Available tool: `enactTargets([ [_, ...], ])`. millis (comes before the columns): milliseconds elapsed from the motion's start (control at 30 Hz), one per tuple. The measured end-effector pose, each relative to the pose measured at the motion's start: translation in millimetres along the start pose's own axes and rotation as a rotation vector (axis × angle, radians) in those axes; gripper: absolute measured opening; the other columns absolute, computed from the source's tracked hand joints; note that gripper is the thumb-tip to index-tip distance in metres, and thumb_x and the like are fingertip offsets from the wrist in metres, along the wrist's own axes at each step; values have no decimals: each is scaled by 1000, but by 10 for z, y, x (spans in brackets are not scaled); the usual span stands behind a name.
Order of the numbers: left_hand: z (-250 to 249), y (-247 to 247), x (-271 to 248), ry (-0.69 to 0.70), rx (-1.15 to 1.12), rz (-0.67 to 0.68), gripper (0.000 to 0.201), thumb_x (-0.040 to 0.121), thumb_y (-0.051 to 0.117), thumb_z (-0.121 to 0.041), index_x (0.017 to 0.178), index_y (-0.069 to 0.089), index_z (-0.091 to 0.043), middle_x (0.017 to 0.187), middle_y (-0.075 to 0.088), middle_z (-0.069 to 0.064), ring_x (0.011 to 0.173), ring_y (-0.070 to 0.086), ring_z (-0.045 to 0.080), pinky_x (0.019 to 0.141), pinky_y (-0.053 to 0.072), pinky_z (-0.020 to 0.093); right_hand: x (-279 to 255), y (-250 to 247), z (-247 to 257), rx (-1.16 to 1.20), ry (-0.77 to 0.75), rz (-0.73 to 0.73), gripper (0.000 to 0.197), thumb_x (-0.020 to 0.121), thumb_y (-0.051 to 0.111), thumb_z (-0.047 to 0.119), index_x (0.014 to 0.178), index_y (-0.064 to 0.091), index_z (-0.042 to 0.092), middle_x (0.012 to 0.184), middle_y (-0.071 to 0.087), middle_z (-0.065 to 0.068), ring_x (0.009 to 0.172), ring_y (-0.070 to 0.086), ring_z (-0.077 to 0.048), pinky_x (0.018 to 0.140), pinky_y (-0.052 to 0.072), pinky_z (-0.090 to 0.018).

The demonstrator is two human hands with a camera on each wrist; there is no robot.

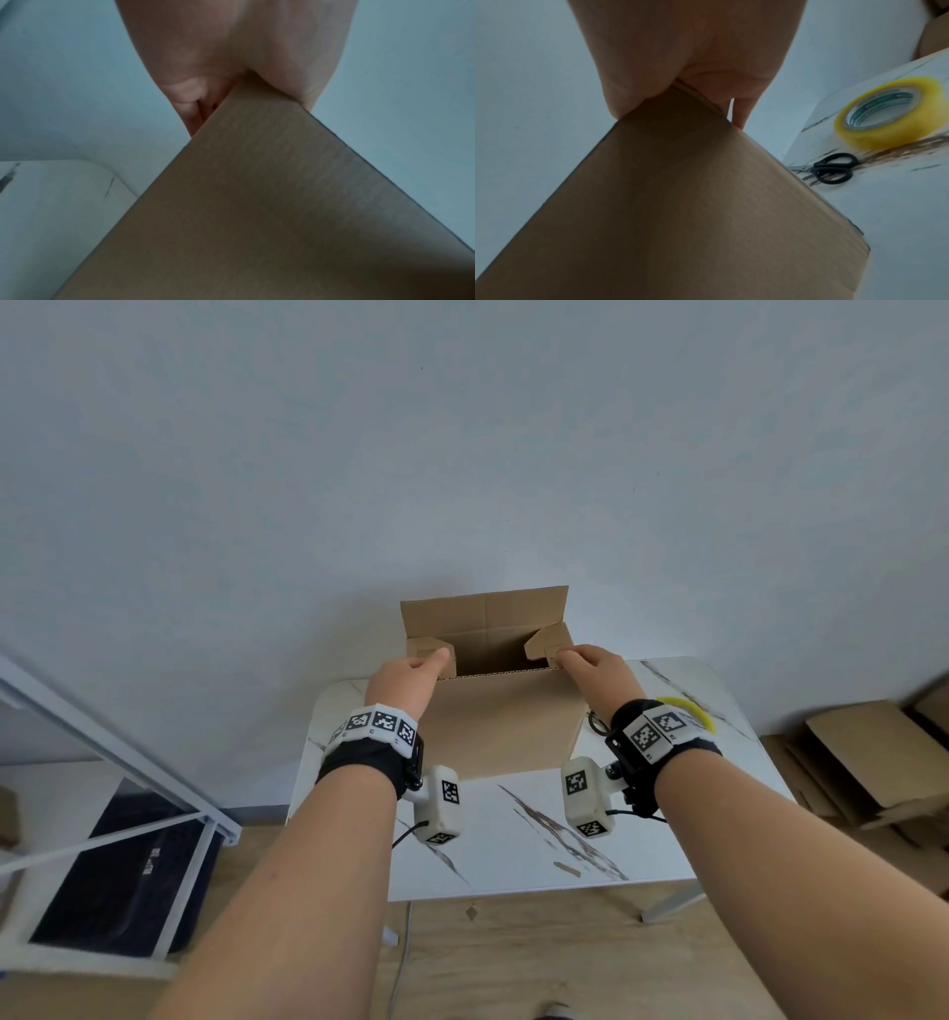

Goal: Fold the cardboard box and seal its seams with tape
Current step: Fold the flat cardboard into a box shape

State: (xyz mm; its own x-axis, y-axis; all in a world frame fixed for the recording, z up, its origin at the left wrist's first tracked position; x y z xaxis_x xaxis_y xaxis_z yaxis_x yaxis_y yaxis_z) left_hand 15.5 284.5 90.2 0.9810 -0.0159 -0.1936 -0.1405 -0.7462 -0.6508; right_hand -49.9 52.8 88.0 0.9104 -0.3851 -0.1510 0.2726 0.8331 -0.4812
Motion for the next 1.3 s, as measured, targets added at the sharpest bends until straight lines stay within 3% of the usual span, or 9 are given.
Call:
enactTargets([
  [100,15,-27,50,-20,-15,9,49,87,47,-61,82,68,-16,85,62,1,83,56,23,75,42,31,-10,-8,-9,32,-17,1,32,91,54,45,106,69,20,105,67,2,96,58,-14,70,42,-22],
  [267,56,-87,67,-52,-140,38,52,83,53,-63,99,73,-18,95,60,-5,89,52,17,74,37,25,-28,-55,-55,280,62,124,49,79,67,54,116,65,23,113,67,5,108,59,-14,94,44,-31],
  [400,51,-66,60,-14,-38,32,45,82,48,-69,83,59,-25,87,56,-3,80,50,18,60,35,23,-27,-37,-34,387,113,172,52,69,68,30,118,60,17,113,63,-4,94,58,-14,78,43,-26],
  [633,-47,-68,60,-2,15,-29,58,87,41,-68,70,53,-14,63,47,0,62,47,19,54,33,27,25,-36,-61,169,30,5,33,86,66,38,107,65,13,102,66,0,95,59,-16,80,47,-30],
  [733,-5,-38,65,6,-61,-56,53,80,55,-67,98,60,-17,94,59,-4,90,57,18,77,41,27,86,-26,-10,-26,-2,-28,36,87,62,42,93,64,7,91,65,-5,84,58,-21,72,46,-33],
  [833,48,-15,48,6,-77,-51,69,74,71,-57,128,49,-21,130,54,-2,118,54,21,90,40,30,153,-1,65,-185,2,-62,27,89,59,41,87,58,14,85,60,-1,82,56,-21,65,40,-28],
  [1000,87,21,101,10,-48,-123,76,72,81,-34,134,41,-15,134,51,7,119,53,25,99,44,36,215,118,9,-305,74,-115,42,87,63,36,123,57,17,124,46,-11,111,53,-30,92,47,-36],
  [1200,54,230,39,92,270,-272,52,81,70,-35,129,50,-25,137,44,2,129,38,25,106,33,41,195,218,-144,-198,159,-60,65,92,58,30,147,27,19,141,44,-14,119,54,-32,94,47,-40],
  [1300,110,330,72,84,155,-138,36,91,59,-28,126,56,-22,148,32,3,129,43,25,103,38,36,189,220,-148,-244,170,-41,60,93,54,32,145,30,17,134,54,-12,114,57,-31,92,49,-39],
])
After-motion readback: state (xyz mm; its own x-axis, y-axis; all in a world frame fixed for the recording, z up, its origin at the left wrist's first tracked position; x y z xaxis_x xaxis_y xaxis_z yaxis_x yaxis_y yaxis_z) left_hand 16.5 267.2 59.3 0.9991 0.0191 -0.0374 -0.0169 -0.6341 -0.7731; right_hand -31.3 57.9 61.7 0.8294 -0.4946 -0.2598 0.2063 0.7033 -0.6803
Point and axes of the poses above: each hand's wrist, its own x-axis towards the middle knuckle, its own y-axis out of the palm, z = x × y, the point moved 2 cm from there along x, towards the middle knuckle
